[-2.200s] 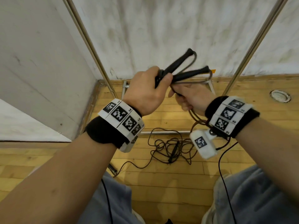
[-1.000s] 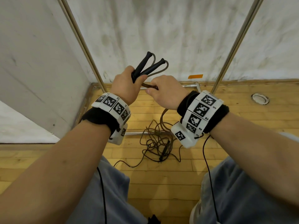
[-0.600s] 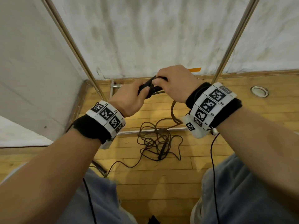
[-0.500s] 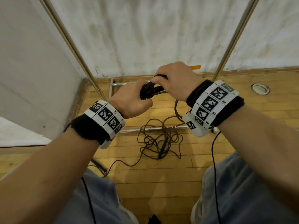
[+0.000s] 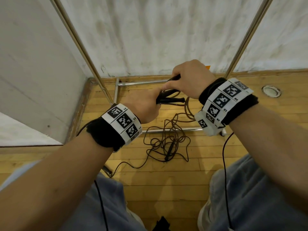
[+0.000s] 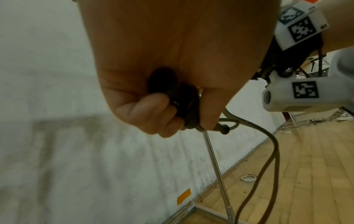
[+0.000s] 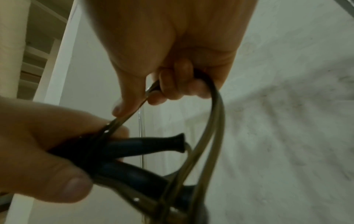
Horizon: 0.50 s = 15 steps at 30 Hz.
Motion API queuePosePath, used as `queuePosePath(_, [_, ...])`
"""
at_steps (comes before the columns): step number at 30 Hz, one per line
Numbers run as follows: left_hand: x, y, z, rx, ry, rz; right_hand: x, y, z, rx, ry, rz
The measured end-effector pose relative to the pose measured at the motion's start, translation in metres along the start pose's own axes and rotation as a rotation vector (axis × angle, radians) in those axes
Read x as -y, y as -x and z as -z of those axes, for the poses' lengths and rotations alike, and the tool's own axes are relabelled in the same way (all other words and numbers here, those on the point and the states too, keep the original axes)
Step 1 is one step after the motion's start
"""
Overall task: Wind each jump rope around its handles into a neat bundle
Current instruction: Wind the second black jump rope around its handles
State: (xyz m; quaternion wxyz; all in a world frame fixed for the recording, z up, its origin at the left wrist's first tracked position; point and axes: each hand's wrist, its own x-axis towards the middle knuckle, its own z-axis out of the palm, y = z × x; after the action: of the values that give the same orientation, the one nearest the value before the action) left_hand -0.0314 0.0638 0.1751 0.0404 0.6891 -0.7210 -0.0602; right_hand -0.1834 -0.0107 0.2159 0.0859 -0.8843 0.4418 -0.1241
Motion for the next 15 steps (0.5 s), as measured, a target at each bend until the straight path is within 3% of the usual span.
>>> queuePosePath(3, [0.002, 0.003, 0.008, 0.055, 0.079, -0.031, -0.012, -0.002, 0.004, 0.047, -0.06, -0.055])
queuePosePath(7, [0.006, 0.013, 0.021, 0.112, 0.273, -0.141, -0.029, -0.003, 0.009, 0.224, -0.425, -0.053])
queuePosePath(12, [0.003, 0.023, 0.037, -0.006, 0.394, -0.229, -0.034, -0.002, 0.01, 0.318, -0.79, -0.025])
queuePosePath(15, [-0.001, 0.024, 0.041, -0.094, 0.498, -0.196, -0.026, -0.004, -0.002, 0.305, -1.023, -0.045])
